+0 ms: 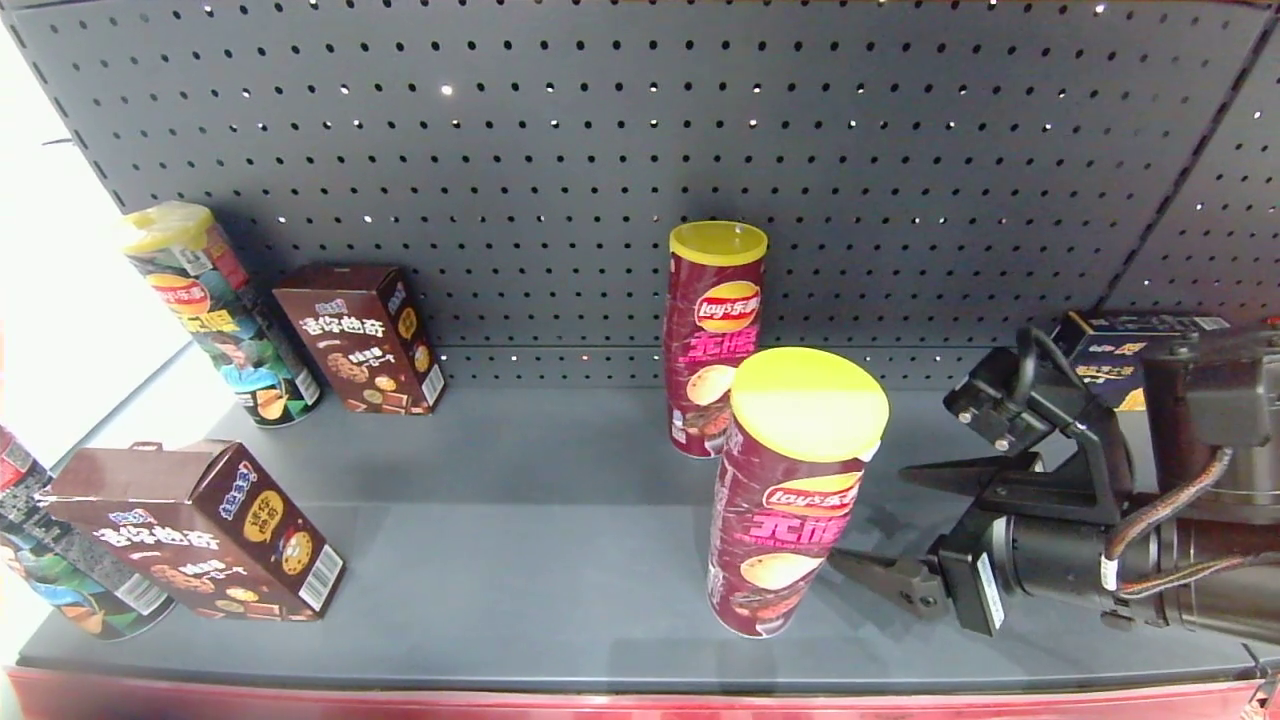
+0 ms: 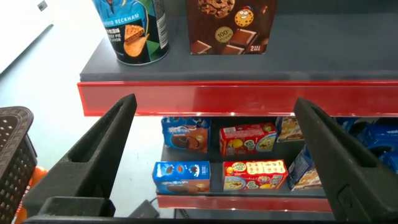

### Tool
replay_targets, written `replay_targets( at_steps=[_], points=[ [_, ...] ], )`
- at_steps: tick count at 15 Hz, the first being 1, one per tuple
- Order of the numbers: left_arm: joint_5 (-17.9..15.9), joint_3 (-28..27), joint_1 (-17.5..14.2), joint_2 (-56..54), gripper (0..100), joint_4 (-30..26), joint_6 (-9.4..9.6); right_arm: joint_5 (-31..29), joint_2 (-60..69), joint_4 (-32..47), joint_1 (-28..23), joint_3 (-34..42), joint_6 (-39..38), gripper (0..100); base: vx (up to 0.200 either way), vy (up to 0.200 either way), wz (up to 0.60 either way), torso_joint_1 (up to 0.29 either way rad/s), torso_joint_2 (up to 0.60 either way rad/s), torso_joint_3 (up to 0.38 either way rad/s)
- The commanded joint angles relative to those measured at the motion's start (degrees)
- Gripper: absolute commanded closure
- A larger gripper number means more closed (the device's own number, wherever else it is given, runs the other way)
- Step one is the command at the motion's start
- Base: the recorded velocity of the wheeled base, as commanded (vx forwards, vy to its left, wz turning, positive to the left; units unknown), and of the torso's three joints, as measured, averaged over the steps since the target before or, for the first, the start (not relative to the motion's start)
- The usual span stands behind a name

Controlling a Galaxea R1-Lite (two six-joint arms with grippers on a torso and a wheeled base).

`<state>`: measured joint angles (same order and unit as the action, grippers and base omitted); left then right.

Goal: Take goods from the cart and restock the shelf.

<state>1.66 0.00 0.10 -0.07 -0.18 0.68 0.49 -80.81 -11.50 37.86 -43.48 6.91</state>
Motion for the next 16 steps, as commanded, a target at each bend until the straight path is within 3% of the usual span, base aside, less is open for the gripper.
replay_targets(
  at_steps=[1,16],
  points=[
    [0.01,0.0,-0.01,0.07,0,0.01,0.02,0.04,-1.01,-0.02,0.28,-0.29,0.03,0,0.0,0.0,0.0,0.0,0.0,0.0],
    [0.45,0.0,-0.01,0.07,0,0.01,-0.59,-0.05,-3.74,-0.02,2.04,-2.92,0.03,0,0.0,0.0,0.0,0.0,0.0,0.0]
  ],
)
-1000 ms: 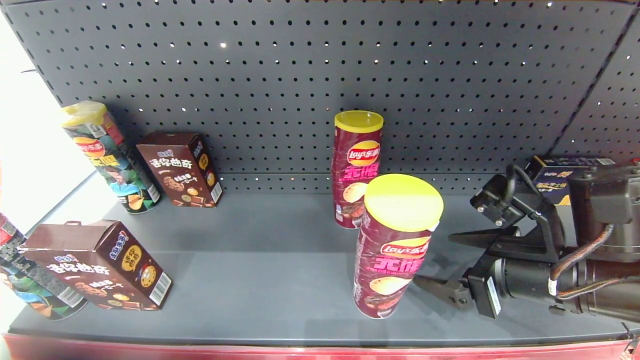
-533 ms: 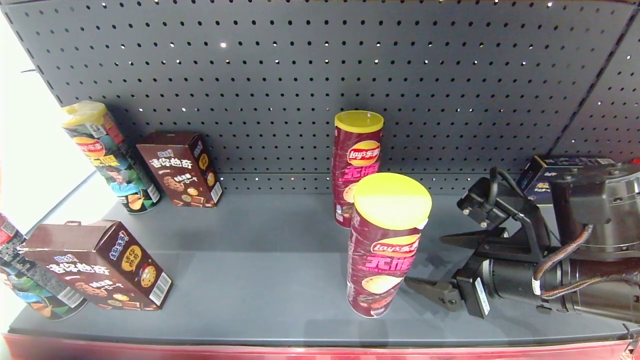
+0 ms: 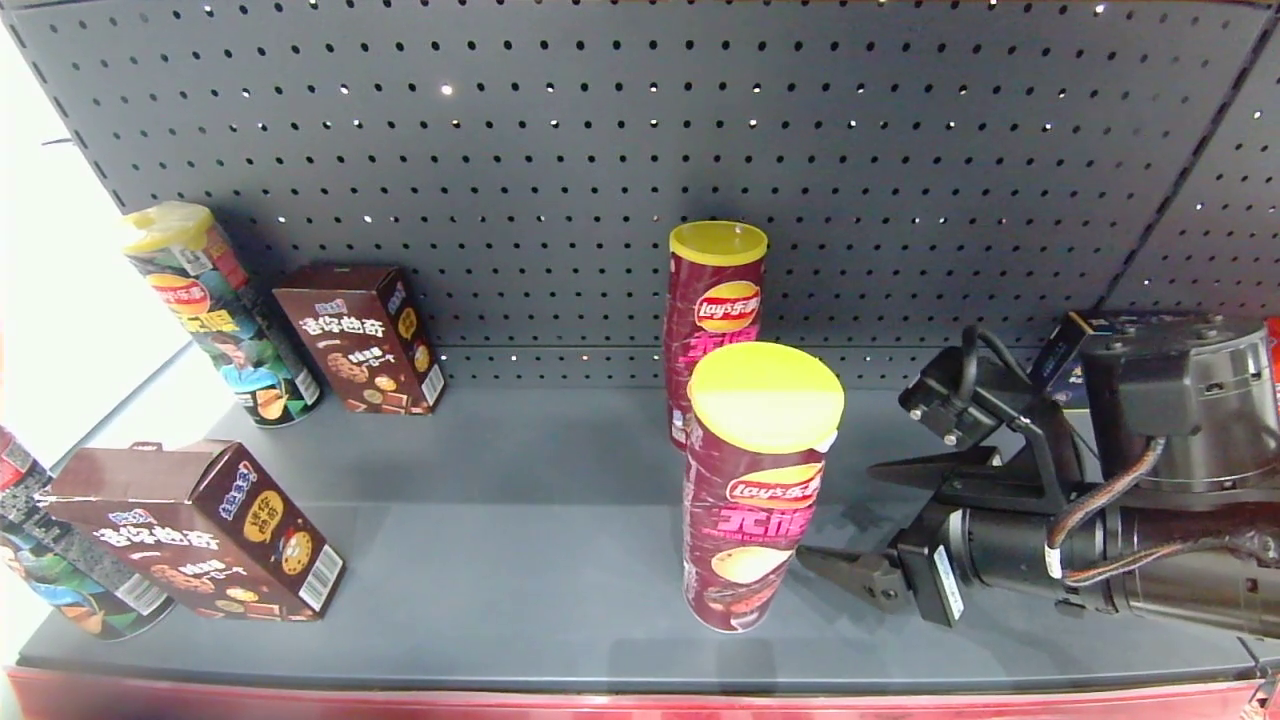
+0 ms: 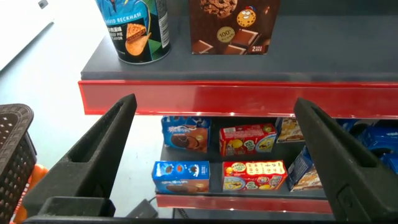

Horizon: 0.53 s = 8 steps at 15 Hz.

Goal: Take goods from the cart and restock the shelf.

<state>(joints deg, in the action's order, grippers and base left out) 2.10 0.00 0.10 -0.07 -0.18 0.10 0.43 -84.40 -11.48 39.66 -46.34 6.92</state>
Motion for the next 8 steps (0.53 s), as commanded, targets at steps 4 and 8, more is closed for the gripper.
replay_targets(
  at_steps=[4,8],
  points=[
    [0.01,0.0,-0.01,0.07,0,0.01,-0.01,0.01,-1.21,-0.12,1.13,-0.69,0.02,0,0.0,0.0,0.0,0.0,0.0,0.0],
    [0.01,0.0,-0.1,0.07,0,0.01,-0.01,-0.08,-1.47,-0.12,1.3,-0.86,0.02,0,0.0,0.0,0.0,0.0,0.0,0.0]
  ],
)
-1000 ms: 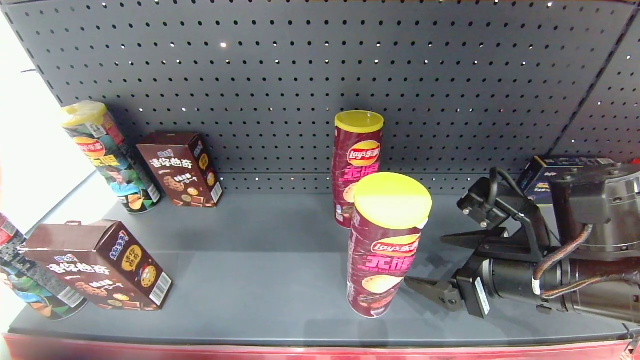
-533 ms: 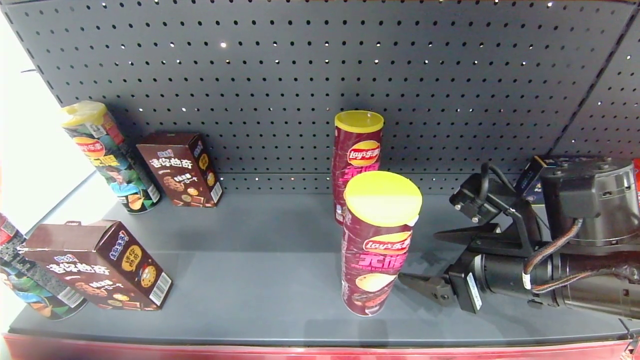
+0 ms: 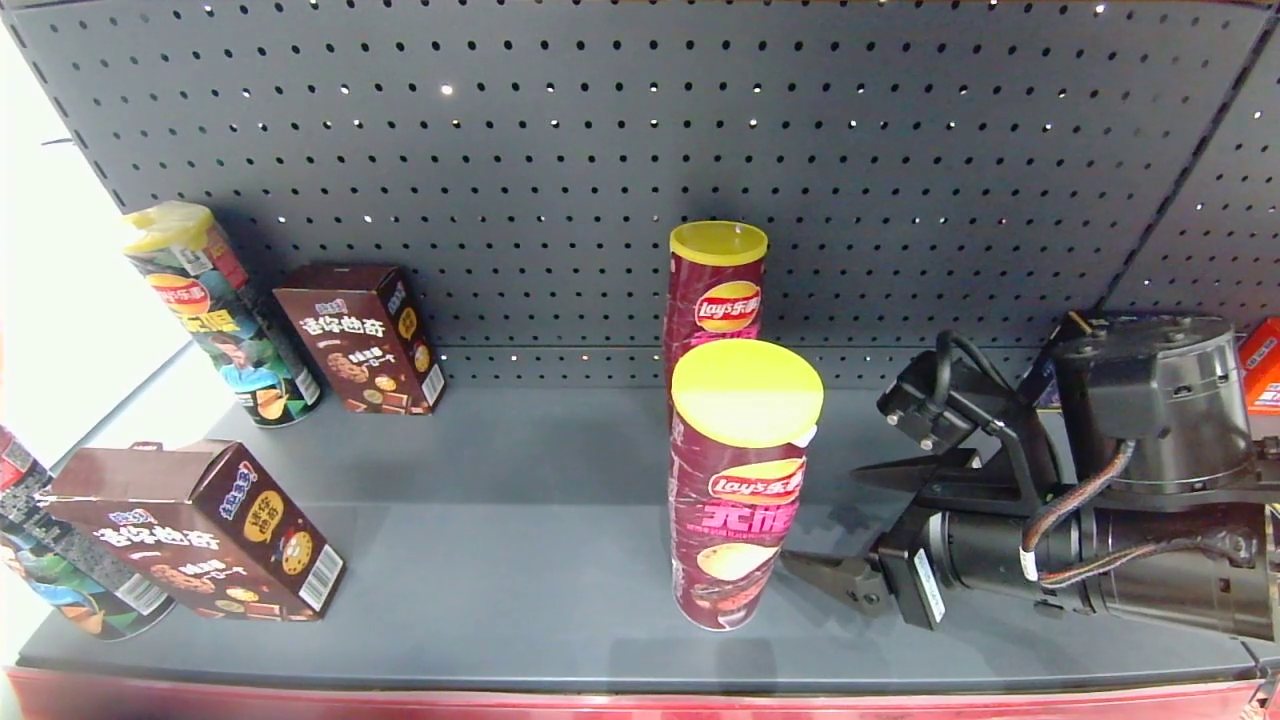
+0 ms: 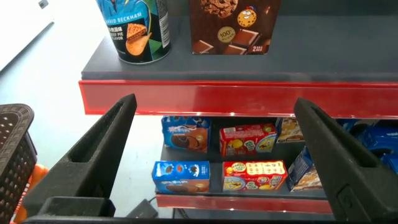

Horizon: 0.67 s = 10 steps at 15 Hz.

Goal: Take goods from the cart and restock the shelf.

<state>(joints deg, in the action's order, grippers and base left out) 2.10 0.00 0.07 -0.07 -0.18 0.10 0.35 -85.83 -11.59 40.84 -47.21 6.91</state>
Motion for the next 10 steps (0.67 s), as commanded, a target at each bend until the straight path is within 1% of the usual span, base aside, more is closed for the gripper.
replay_targets(
  at_steps=[1,5,7,8,10],
  points=[
    [0.01,0.0,0.01,0.07,0,0.01,-0.01,0.09,-0.04,-0.01,0.12,0.02,0.03,0,0.0,0.0,0.0,0.0,0.0,0.0],
    [0.01,0.0,0.01,0.07,0,0.01,-0.01,0.0,0.14,-0.01,0.12,0.19,0.03,0,0.0,0.0,0.0,0.0,0.0,0.0],
    [0.01,0.0,-0.07,0.07,0,0.01,-0.1,-0.97,1.81,-0.01,-0.94,0.81,-0.14,0,0.0,0.0,0.0,0.0,0.0,0.0],
    [0.01,0.0,0.01,0.07,0,0.01,-0.1,-2.2,4.27,-0.01,-3.05,1.16,-0.32,0,0.0,0.0,0.0,0.0,0.0,0.0],
    [0.01,0.0,0.01,0.07,0,0.01,-0.01,-2.55,10.07,-0.01,-9.37,1.69,-0.5,0,0.0,0.0,0.0,0.0,0.0,0.0]
  ],
)
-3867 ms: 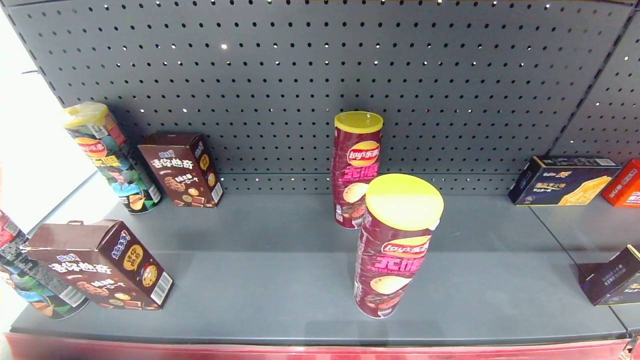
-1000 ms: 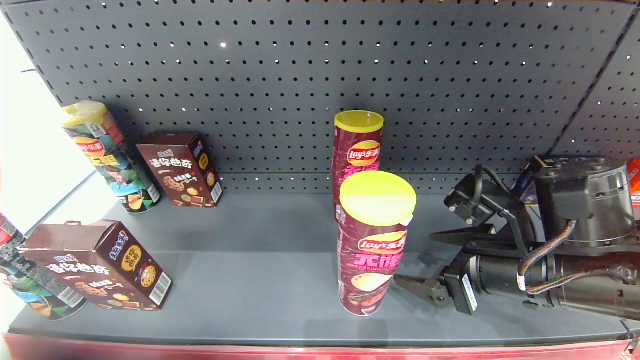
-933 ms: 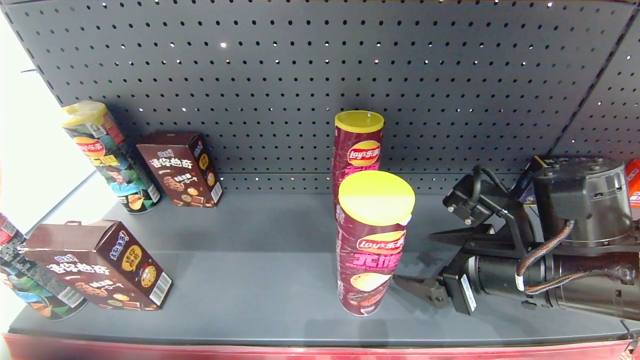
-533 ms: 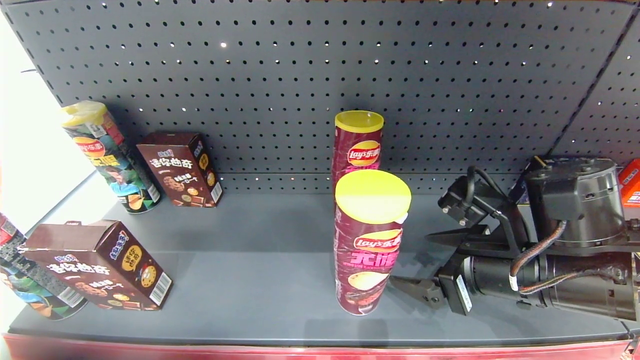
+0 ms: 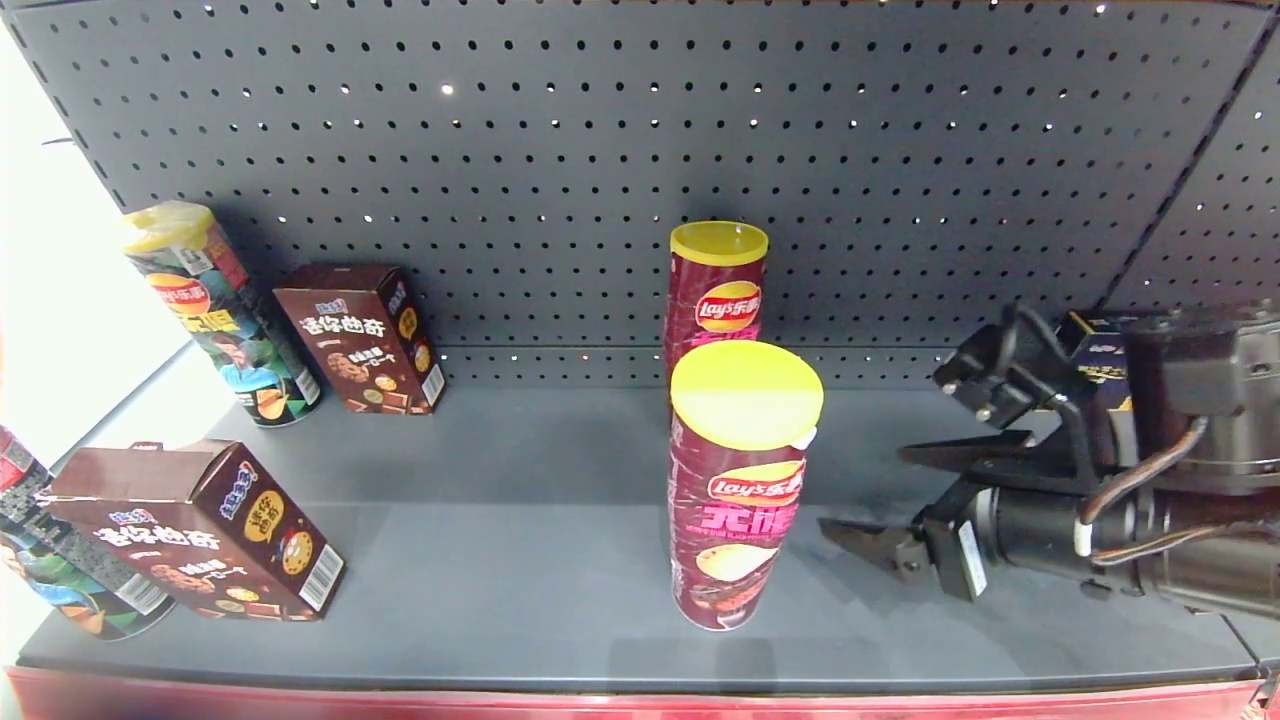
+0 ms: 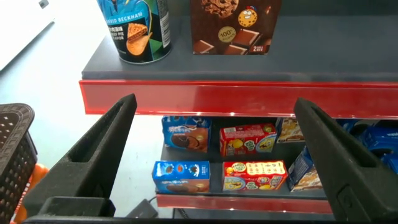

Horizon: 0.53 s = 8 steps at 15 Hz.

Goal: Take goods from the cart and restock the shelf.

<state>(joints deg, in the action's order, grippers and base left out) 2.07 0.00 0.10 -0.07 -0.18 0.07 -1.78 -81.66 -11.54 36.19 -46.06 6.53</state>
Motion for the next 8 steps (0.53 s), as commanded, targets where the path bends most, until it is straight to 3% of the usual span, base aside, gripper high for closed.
replay_targets(
  at_steps=[1,2,4,8],
  points=[
    [-0.05,0.0,-0.01,0.07,0,0.01,0.1,-0.51,10.74,-0.06,-10.0,0.79,-0.21,0,0.0,0.0,0.0,0.0,0.0,0.0],
    [-0.05,0.0,-0.01,0.07,0,0.01,0.19,-0.51,17.59,0.12,-17.3,1.85,-0.29,0,0.0,0.0,0.0,0.0,0.0,0.0],
    [-0.14,0.0,-0.01,0.07,0,0.01,0.28,-2.0,29.19,0.03,-25.21,7.21,-0.38,0,0.0,0.0,0.0,0.0,0.0,0.0],
    [-0.31,0.0,-0.01,0.07,0,0.01,0.28,-10.26,57.32,1.26,-28.11,24.61,2.43,0,0.0,0.0,0.0,0.0,0.0,0.0]
  ],
)
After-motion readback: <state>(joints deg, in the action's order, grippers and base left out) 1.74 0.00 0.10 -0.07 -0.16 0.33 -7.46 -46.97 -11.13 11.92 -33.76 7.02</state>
